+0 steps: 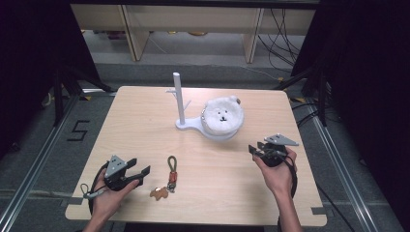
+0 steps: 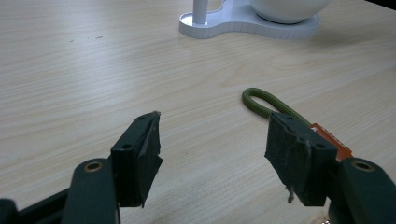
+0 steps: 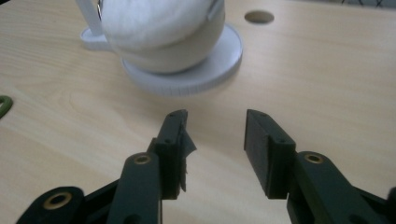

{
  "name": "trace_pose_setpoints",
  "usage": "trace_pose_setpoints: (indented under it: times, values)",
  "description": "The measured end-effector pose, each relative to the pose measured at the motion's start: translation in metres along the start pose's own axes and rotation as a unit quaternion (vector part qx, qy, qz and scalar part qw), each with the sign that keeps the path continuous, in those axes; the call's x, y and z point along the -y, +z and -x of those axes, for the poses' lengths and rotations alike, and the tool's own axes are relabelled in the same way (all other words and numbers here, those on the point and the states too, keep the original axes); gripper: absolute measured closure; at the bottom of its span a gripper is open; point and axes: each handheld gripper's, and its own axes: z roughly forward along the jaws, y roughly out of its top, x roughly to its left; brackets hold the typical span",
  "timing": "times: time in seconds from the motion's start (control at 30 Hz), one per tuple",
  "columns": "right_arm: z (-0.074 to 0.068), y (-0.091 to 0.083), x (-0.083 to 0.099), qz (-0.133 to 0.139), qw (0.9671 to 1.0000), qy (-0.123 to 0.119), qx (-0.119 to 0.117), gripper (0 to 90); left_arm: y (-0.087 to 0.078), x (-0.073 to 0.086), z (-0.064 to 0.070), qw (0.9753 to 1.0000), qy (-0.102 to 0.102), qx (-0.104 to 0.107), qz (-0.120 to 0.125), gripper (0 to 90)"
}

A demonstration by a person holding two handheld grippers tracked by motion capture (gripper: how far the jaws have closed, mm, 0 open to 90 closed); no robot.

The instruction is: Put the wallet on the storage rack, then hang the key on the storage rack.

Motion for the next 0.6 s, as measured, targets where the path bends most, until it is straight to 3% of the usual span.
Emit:
trace_pose_setpoints:
  times: [0.1,0.3,0.47,0.57,0.6]
  values:
    - [0.004,-0.005,0.011,-0.021,0.9996,0.020,0.002,63.2,-0.001,-0.002,0.001,1.0000,0.002,0.004,-0.003,34.5]
    - [0.003,-0.009,0.014,-0.034,0.9992,0.022,0.002,63.0,-0.003,-0.005,0.003,0.9999,-0.001,0.004,-0.010,34.5]
    - [0.007,-0.011,0.014,-0.044,0.9988,0.020,0.008,62.2,-0.003,-0.011,0.007,0.9995,-0.006,0.002,-0.030,34.8]
    - [0.009,-0.012,0.015,-0.068,0.9972,0.028,0.013,61.9,-0.003,-0.016,0.011,0.9991,-0.015,0.004,-0.038,35.5]
    - [0.007,-0.012,0.016,-0.072,0.9964,0.042,0.014,61.7,-0.003,-0.019,0.013,0.9986,-0.014,0.004,-0.050,35.7]
